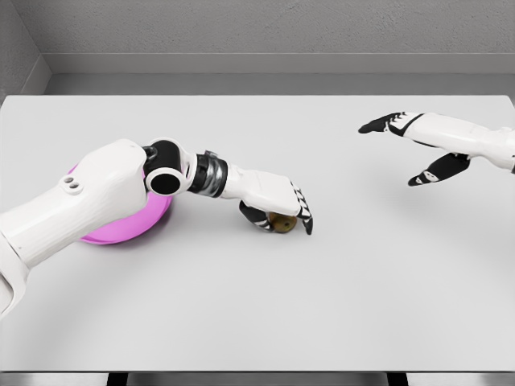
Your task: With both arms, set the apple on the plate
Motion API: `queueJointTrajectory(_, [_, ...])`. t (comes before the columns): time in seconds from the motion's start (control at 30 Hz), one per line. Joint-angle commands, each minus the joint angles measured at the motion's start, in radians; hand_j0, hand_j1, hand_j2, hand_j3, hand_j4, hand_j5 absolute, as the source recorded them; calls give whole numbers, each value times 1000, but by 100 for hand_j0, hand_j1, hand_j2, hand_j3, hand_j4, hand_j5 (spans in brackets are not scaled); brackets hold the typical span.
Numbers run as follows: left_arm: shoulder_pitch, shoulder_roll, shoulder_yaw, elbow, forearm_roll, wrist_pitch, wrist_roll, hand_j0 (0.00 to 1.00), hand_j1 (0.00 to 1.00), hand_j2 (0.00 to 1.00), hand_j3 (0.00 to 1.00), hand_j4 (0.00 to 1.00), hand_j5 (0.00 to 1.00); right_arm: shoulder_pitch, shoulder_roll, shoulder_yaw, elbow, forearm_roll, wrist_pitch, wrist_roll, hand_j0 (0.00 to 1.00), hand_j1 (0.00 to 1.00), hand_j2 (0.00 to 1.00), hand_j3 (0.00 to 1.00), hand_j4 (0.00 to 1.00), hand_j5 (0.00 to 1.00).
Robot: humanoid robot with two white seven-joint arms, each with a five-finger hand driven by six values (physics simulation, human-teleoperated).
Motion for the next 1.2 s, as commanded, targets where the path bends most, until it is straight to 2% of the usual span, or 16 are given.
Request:
queueJointTrajectory(0.0, [0,0,-2,1,6,2,0,68,68,68,68,68,68,0,-5,0,0,-6,3,0,100,100,100,100,100,100])
queueJointTrajectory(0.17, [0,-3,-15,-1,6,2,0,63,63,63,63,63,63,2,-5,0,0,-6,3,0,100,100,100,100,100,100])
queueJointTrajectory(0.3, [-2,-2,-15,-2,6,2,-1,54,54,54,54,54,54,0,-5,0,0,-6,3,0,100,100,100,100,100,100])
queueJointTrajectory(0.7, [-9,31,-12,-8,10,2,-3,54,54,54,54,54,54,2,-6,0,0,-6,3,0,100,100,100,100,100,100])
queueJointTrajectory(0.83, [-29,118,-1,-13,49,2,-1,52,52,52,52,52,52,0,-23,0,0,-8,3,0,100,100,100,100,100,100])
queueJointTrajectory(1.07, [-32,325,102,-10,98,2,-1,48,48,48,48,48,48,0,-25,-2,0,-8,3,0,100,100,100,100,100,100])
queueJointTrajectory(1.17, [-32,406,113,-5,115,2,-1,48,48,48,48,48,48,2,-25,-2,0,-8,3,0,100,100,100,100,100,100])
